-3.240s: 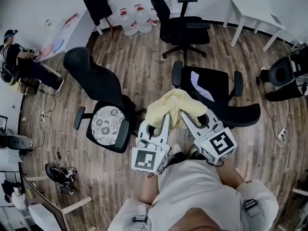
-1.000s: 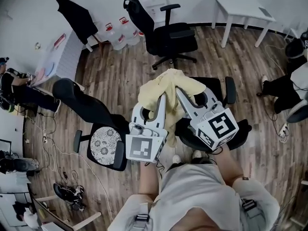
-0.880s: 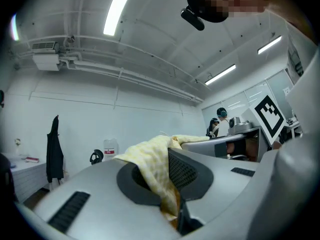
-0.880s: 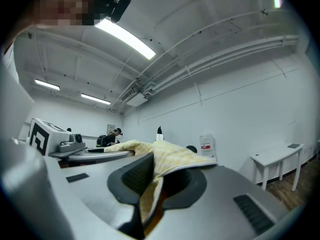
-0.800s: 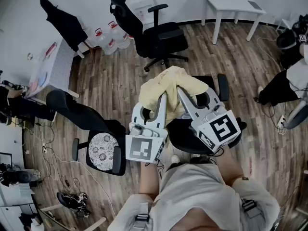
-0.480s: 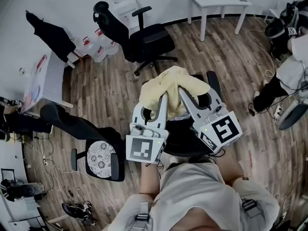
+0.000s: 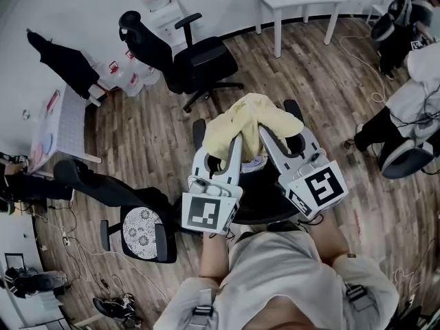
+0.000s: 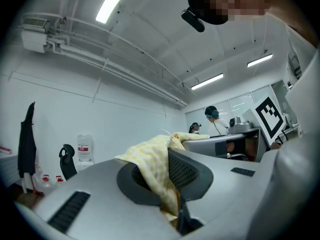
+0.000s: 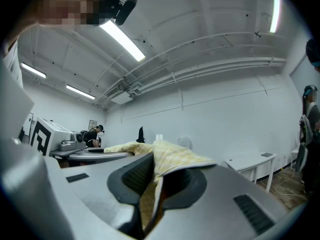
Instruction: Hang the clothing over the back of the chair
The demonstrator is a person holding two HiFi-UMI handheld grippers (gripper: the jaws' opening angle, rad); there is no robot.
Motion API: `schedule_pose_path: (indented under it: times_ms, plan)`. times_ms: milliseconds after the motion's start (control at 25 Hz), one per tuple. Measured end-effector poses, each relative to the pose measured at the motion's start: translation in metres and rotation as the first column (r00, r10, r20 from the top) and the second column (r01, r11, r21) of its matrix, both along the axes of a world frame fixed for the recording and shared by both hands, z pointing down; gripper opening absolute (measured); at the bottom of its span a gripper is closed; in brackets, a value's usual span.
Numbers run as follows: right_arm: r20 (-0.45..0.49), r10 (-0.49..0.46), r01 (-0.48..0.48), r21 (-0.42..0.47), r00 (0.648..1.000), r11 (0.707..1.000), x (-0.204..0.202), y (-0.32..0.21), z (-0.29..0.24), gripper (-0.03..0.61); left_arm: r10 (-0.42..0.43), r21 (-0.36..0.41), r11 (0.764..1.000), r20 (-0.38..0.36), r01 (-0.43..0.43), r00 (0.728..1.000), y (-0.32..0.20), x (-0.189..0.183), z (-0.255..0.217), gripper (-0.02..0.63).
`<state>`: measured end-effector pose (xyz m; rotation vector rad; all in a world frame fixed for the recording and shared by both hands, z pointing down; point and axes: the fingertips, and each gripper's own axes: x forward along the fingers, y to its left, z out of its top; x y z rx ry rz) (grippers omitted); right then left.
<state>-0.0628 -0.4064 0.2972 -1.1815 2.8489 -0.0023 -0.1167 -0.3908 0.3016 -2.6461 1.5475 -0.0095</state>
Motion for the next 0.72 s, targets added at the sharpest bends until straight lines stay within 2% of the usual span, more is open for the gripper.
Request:
schedule_pose_path:
  times_ms: [280, 720]
  plan:
    - [0.004, 0.002, -0.002, -0.007, 1.0, 1.0, 0.021, 0.006, 0.0, 0.063, 0.008, -0.009, 1.0, 0.01, -0.008, 1.0, 0.008, 0.02, 0.0, 0.044]
    - [0.01, -0.058, 0.059, -0.012, 0.998, 0.998, 0.027, 0.035, 0.006, 0.061, -0.043, -0.02, 0.999, 0.027, 0.044, 0.999, 0.036, 0.029, 0.001, 0.044]
